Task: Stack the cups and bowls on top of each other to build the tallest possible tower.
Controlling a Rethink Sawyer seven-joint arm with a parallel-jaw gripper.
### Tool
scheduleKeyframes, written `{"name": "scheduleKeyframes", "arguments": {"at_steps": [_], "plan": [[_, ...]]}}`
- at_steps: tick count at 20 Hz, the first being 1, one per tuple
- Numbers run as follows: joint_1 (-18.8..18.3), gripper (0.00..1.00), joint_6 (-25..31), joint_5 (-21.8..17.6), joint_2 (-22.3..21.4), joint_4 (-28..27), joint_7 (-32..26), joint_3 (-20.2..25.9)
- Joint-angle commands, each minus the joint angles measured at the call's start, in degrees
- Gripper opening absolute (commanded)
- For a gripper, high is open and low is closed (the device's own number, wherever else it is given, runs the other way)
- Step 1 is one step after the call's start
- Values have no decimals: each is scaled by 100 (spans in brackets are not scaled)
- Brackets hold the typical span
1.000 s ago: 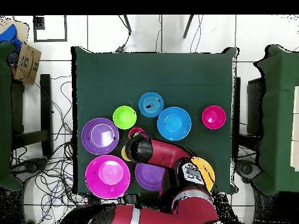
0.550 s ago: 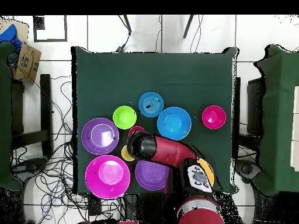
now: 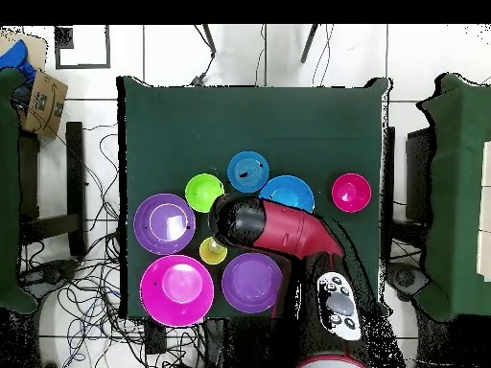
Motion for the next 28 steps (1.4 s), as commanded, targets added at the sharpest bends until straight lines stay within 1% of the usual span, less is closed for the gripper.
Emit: {"name": "scheduleKeyframes", "arguments": {"at_steps": [1,3,4,5,6,7,8,10,12,16,22,28], "plan": [[-18,0,522,-339,222,-1037,74,222],[-69,0,463,-269,449,-1234,79,331],[-32,0,550,-239,532,-1406,133,336],[22,0,582,-270,557,-1497,171,279],[127,0,667,-333,640,-1707,257,154],[153,0,647,-352,694,-1770,281,114],[174,0,567,-379,846,-1918,289,80],[137,0,411,-401,1053,-2031,226,101],[111,0,251,-441,1200,-2050,190,93],[101,0,171,-503,1485,-2189,129,57],[241,0,392,-722,1915,-2350,49,-204],[172,0,357,-784,2197,-2327,-37,-97]]}}
